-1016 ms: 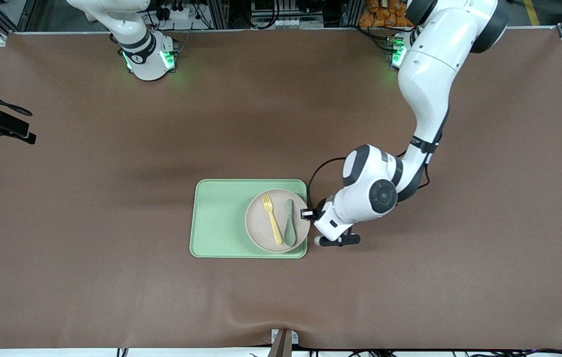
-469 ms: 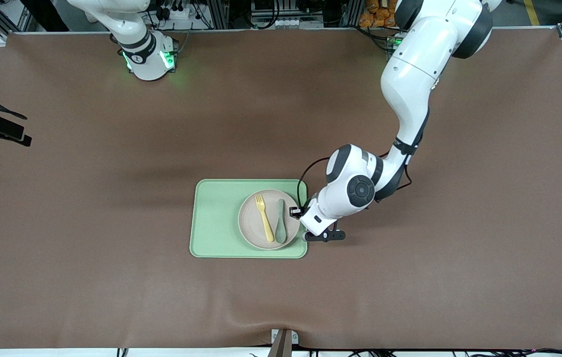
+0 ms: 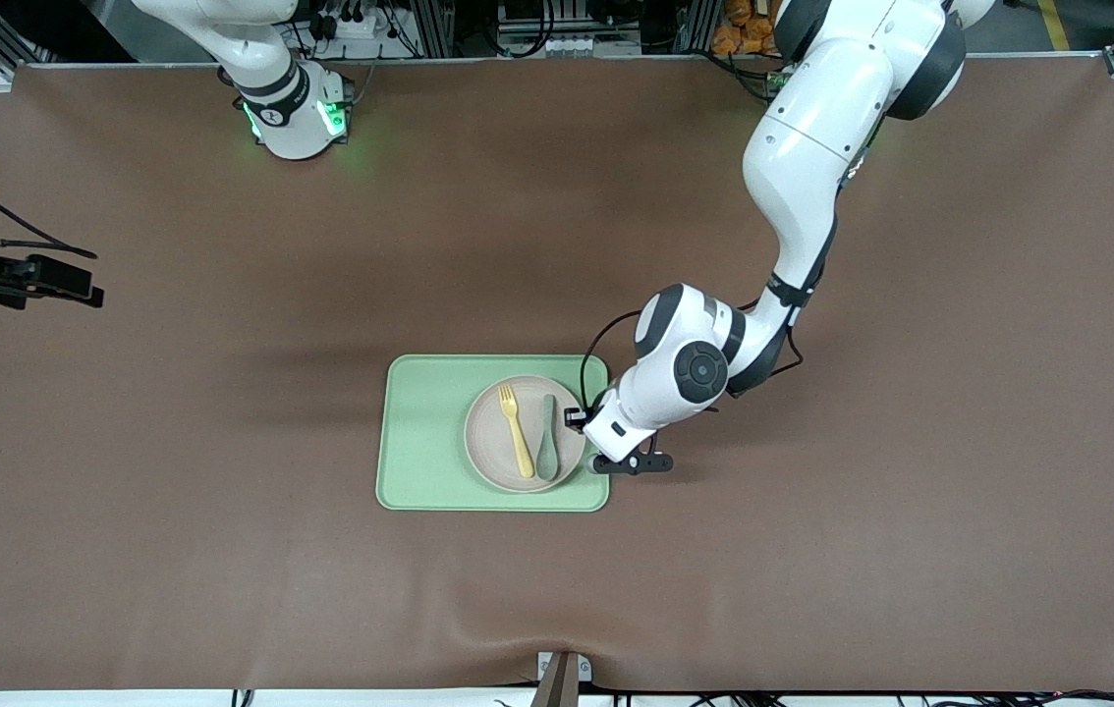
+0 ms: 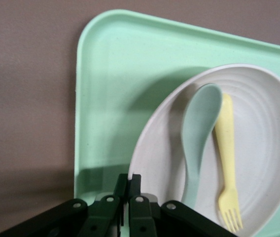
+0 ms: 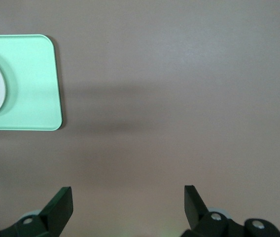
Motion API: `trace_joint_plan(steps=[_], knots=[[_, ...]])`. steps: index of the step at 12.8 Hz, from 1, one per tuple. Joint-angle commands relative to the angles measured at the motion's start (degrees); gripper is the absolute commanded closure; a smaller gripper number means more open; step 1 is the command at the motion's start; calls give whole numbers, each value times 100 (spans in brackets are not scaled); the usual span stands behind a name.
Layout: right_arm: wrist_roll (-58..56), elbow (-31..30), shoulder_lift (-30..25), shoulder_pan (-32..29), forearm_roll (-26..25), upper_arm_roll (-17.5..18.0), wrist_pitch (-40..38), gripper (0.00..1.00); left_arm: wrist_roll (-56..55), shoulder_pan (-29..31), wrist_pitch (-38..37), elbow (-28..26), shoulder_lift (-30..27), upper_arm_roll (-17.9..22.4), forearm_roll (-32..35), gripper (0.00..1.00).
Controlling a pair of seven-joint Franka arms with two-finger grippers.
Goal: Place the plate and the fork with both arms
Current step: 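Release the plate and raise the left gripper while the right gripper reaches the tray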
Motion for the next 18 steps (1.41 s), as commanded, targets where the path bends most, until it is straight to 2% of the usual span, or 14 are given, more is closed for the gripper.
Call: trace_joint_plan(steps=[1, 4, 8, 10, 12, 15, 18], knots=[[23, 127, 338, 264, 423, -8, 253, 0, -73, -73, 23, 115, 1, 86, 63, 0], [373, 171, 593, 729, 381, -17, 640, 0, -91, 15, -317, 106, -315, 147, 274, 0], [1279, 180, 1006, 1362, 381, -17, 1219, 0, -47, 111, -1976, 62, -1508, 717, 834, 0], [1350, 215, 1269, 1722, 372, -17, 1807, 0, -12, 557, -2680, 62, -1966, 771, 1065, 0], [1770, 704, 1821, 2038, 390, -17, 2152, 0, 119, 1093, -3672, 62, -2432, 780, 1284, 0], [1843, 1566, 2788, 2550, 293, -35, 2599, 4, 691, 1666, -4193, 35, -3092, 780, 1443, 0], [1790, 1674, 3246, 2856, 284, -35, 3294, 9, 665, 1852, -4547, -324, -3654, 771, 1558, 0]])
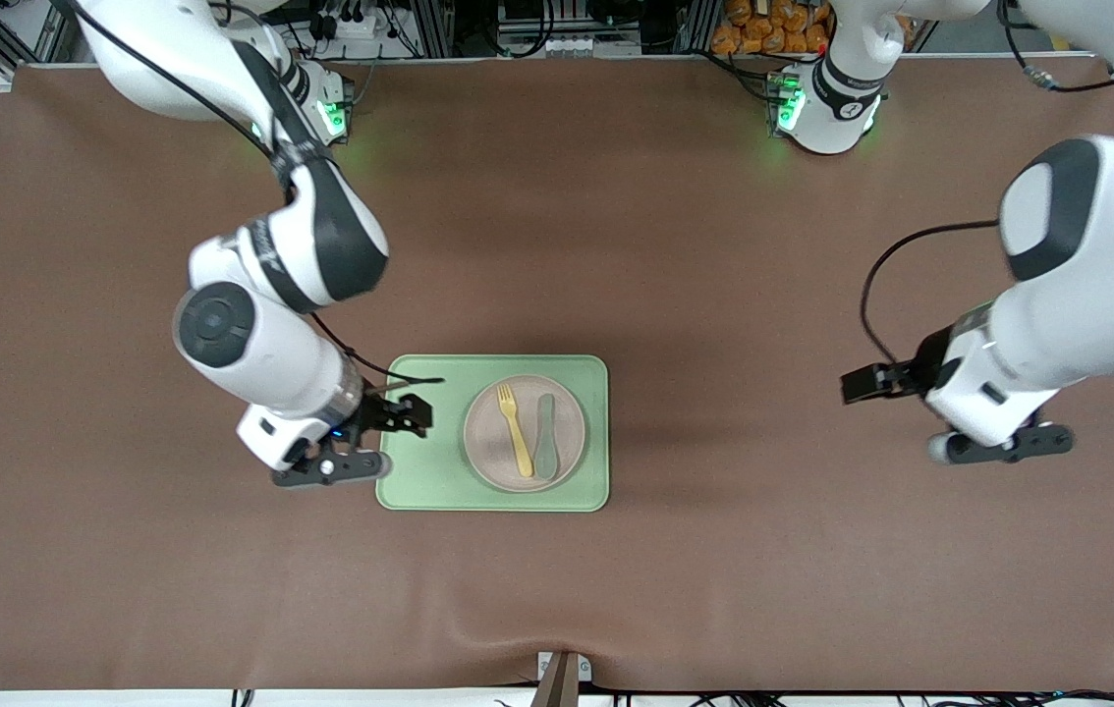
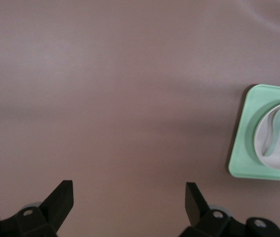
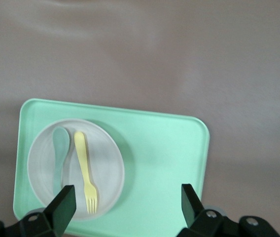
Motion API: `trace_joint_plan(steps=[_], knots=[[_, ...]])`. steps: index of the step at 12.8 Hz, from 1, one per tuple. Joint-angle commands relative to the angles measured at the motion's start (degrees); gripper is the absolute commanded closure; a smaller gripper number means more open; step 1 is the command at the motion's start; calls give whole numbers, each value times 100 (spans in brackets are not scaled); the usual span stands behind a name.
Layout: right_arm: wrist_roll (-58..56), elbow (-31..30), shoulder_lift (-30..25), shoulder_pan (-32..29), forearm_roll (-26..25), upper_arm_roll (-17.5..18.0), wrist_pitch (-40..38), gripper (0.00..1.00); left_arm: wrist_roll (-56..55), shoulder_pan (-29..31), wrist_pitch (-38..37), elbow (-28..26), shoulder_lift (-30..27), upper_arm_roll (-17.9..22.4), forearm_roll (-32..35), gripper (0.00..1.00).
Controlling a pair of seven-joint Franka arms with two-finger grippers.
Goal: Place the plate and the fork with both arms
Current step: 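Lower the right gripper over the yellow fork on the plate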
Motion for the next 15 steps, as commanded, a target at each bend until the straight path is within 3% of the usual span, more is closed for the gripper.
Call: trace_joint_plan(steps=[1, 4, 7, 13, 15], knots=[[-19, 558, 560, 277, -20, -60, 181, 11, -41, 26, -112, -506, -684, -69, 190, 0], [-19, 884, 1096, 585, -212, -77, 288, 24, 3, 325, -447, -506, -1019, -87, 304, 0], [147, 771, 1352, 892, -381, -68, 296, 25, 29, 351, -491, -436, -1108, -43, 435, 0], [262, 331, 1414, 1130, -407, -77, 578, 37, 135, 439, -666, -479, -1309, -69, 717, 0], [262, 191, 1423, 1182, -722, -77, 595, 40, 143, 439, -763, -515, -1406, -87, 717, 0]])
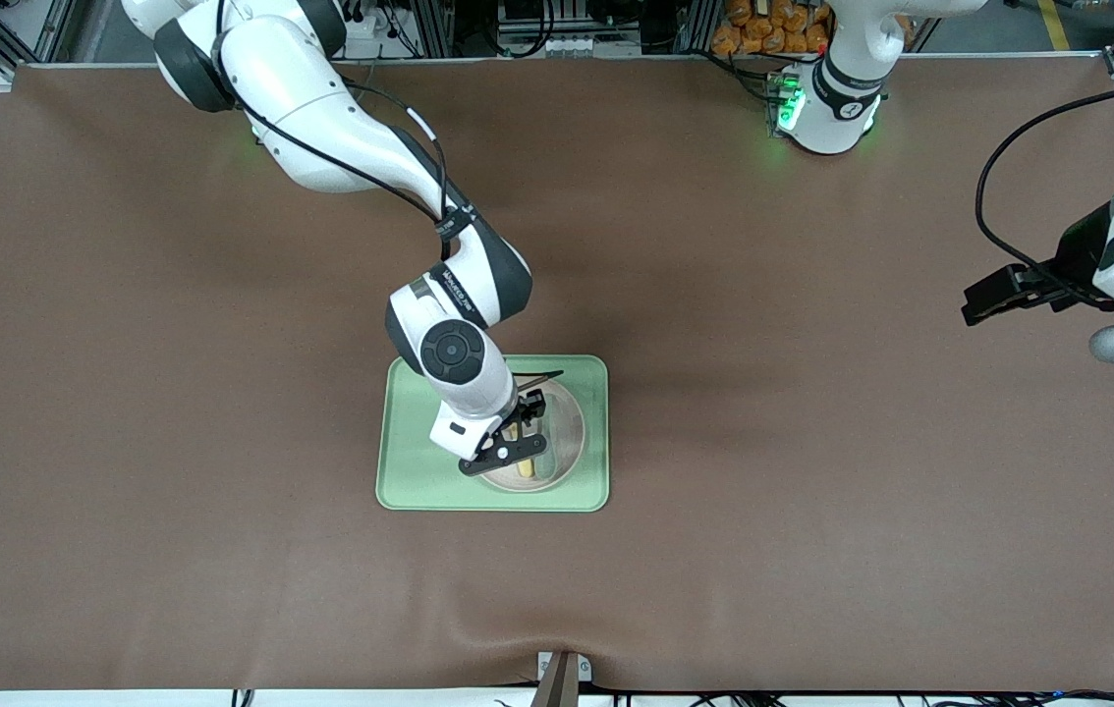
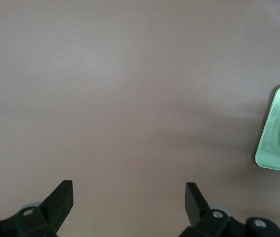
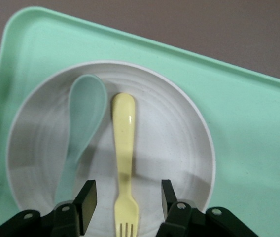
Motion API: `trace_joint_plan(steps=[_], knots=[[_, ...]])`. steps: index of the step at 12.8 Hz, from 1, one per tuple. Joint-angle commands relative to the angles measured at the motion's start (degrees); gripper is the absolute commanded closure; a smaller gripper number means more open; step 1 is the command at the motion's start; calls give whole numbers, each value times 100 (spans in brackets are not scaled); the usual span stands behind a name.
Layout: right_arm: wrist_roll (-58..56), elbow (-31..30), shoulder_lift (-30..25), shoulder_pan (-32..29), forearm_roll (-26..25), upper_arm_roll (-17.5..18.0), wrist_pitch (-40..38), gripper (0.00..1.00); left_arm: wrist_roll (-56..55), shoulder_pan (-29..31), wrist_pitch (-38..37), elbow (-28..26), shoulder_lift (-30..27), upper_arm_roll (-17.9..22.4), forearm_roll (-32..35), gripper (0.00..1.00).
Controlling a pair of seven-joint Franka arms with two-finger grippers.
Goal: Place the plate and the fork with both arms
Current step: 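Lower the right gripper over the yellow fork on the plate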
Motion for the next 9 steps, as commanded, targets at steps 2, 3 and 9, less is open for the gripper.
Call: trace_joint_plan(steps=[2, 3, 9], knots=[[130, -195, -5, 128, -312, -38, 103, 45, 197, 185, -127, -187, -293, -143, 69, 0], [130, -195, 38, 154, -303, -38, 112, 46, 293, 430, -119, -230, -354, -440, -1, 0], [209, -169, 179, 190, -338, -38, 401, 54, 303, 1066, 391, -1417, -1075, -1005, -2, 0]])
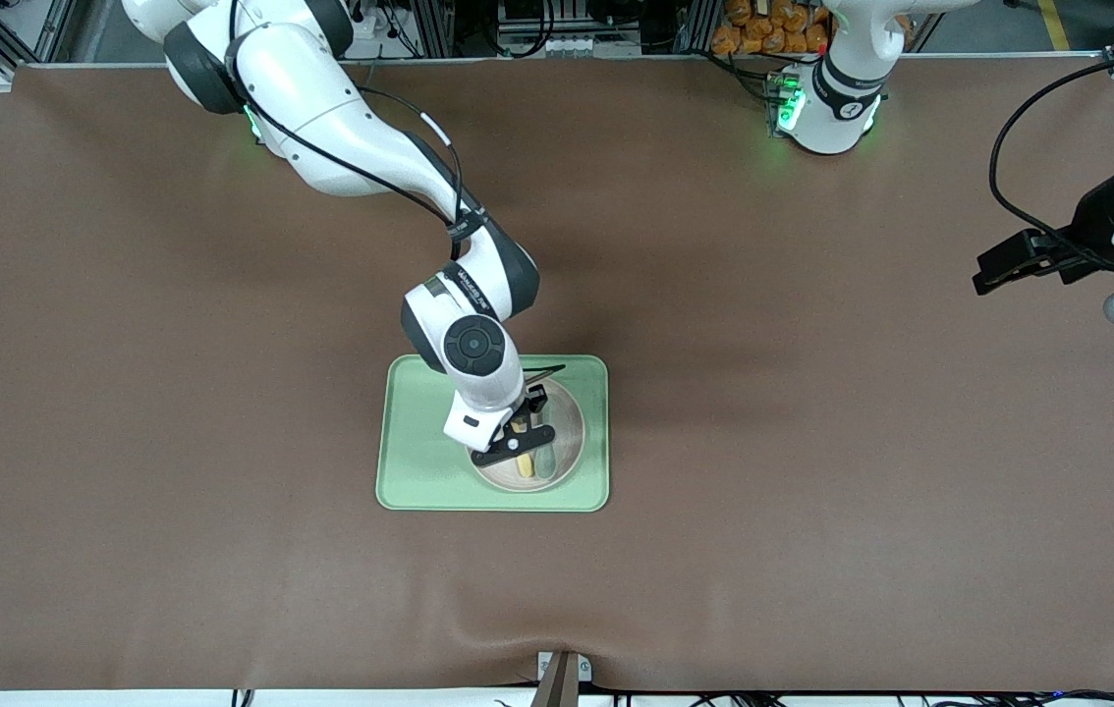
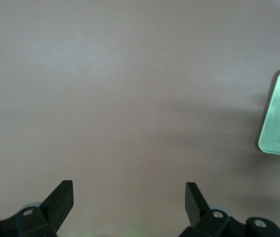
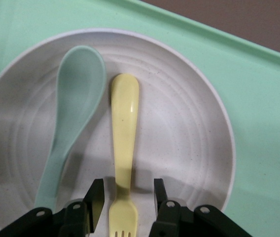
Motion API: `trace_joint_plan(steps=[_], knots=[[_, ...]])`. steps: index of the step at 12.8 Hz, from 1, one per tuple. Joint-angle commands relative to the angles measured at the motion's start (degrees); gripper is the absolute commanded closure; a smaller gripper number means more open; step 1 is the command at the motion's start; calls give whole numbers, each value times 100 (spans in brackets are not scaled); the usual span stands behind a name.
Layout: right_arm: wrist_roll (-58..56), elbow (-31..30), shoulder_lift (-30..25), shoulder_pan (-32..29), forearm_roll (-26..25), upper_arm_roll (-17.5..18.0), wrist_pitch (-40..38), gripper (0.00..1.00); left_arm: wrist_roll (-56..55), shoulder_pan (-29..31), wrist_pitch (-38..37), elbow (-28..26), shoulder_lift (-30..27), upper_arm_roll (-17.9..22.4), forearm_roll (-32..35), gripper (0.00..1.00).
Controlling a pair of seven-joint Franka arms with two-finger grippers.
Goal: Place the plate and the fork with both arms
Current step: 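Lower the right gripper over the yellow fork on the plate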
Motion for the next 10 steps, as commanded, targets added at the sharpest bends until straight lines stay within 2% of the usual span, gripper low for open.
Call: trace_joint_plan(steps=[1, 5, 10], knots=[[127, 56, 41, 40, -93, -39, 111, 55, 98, 135, 204, -501, -418, -90, -2, 0], [136, 73, 59, 39, -85, -47, 119, 65, 168, 136, 134, -457, -444, -37, 51, 0], [268, 73, 68, 75, -102, -47, 120, 61, 151, 144, 125, -290, -365, -98, 60, 0]])
